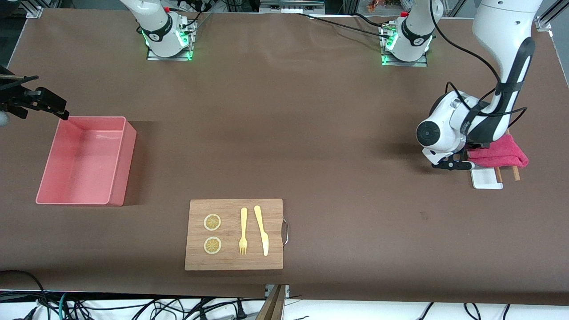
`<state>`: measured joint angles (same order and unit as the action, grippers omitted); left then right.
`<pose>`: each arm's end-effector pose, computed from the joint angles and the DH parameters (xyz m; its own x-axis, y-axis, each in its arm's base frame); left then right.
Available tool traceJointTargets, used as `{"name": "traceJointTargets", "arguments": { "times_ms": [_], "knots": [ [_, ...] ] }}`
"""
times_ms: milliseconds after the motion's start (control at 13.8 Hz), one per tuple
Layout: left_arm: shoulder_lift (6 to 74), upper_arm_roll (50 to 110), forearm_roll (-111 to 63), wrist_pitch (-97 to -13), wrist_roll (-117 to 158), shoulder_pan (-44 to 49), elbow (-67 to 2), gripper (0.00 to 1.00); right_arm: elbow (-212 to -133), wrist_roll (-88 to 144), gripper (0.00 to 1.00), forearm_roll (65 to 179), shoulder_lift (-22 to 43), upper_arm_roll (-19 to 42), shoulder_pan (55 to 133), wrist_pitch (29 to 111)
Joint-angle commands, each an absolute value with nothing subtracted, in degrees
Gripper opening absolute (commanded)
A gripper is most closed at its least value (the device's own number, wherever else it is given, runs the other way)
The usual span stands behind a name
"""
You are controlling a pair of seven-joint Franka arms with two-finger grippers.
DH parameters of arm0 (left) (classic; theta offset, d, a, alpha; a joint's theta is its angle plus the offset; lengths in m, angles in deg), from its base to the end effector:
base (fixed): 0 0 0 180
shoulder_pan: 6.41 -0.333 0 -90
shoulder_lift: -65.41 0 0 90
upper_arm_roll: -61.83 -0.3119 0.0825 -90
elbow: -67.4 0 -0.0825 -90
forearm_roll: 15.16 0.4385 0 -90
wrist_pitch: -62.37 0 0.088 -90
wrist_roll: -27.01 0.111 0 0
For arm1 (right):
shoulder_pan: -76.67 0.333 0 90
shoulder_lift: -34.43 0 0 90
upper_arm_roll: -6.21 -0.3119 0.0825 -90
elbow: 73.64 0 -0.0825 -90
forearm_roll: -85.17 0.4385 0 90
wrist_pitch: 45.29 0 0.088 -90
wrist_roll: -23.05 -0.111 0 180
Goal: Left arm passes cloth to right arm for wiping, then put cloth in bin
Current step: 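Grasp the pink cloth edge with the left gripper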
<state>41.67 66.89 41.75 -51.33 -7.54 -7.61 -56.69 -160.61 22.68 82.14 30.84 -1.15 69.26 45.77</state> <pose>0.5426 0.0159 0.1317 0.9568 -0.0353 -0.2888 -0.2408 -0.6533 -0.7178 0.6300 -0.0087 0.6075 0.9999 -0.0067 0.0095 -0.0071 -0.9990 0.0448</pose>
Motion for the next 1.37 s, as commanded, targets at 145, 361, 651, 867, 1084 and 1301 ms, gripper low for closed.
{"name": "traceJointTargets", "arguments": {
  "times_ms": [145, 361, 651, 867, 1084, 1301],
  "knots": [
    [38.3, 66.9, 50.5, -51.5, -20.1, -6.9, -58.2, 0.99, -159.0, 23.0, 0.99, 81.6, 30.0, -1.3, 69.0, 45.4],
    [38.2, 66.9, 50.9, -51.4, -20.3, -6.9, -58.3, 0.64, -159.0, 22.9, 0.99, 81.7, 30.0, -1.3, 69.0, 45.4],
    [38.7, 66.9, 51.2, -50.8, -19.5, -6.9, -58.2, 0.22, -159.0, 22.8, 0.99, 81.7, 30.0, -1.3, 69.1, 45.4],
    [39.0, 66.8, 51.5, -50.7, -18.4, -6.8, -58.0, 0.14, -159.0, 23.0, 0.99, 81.6, 30.0, -1.3, 69.1, 45.4],
    [39.7, 66.9, 51.5, -50.6, -15.5, -6.9, -57.8, 0.0, -159.0, 23.0, 0.99, 81.5, 30.0, -1.3, 69.1, 45.4],
    [40.7, 66.9, 51.5, -50.6, -13.7, -7.1, -57.7, 0.0, -159.0, 23.0, 0.99, 81.4, 30.0, -1.3, 69.2, 45.5]
  ]
}}
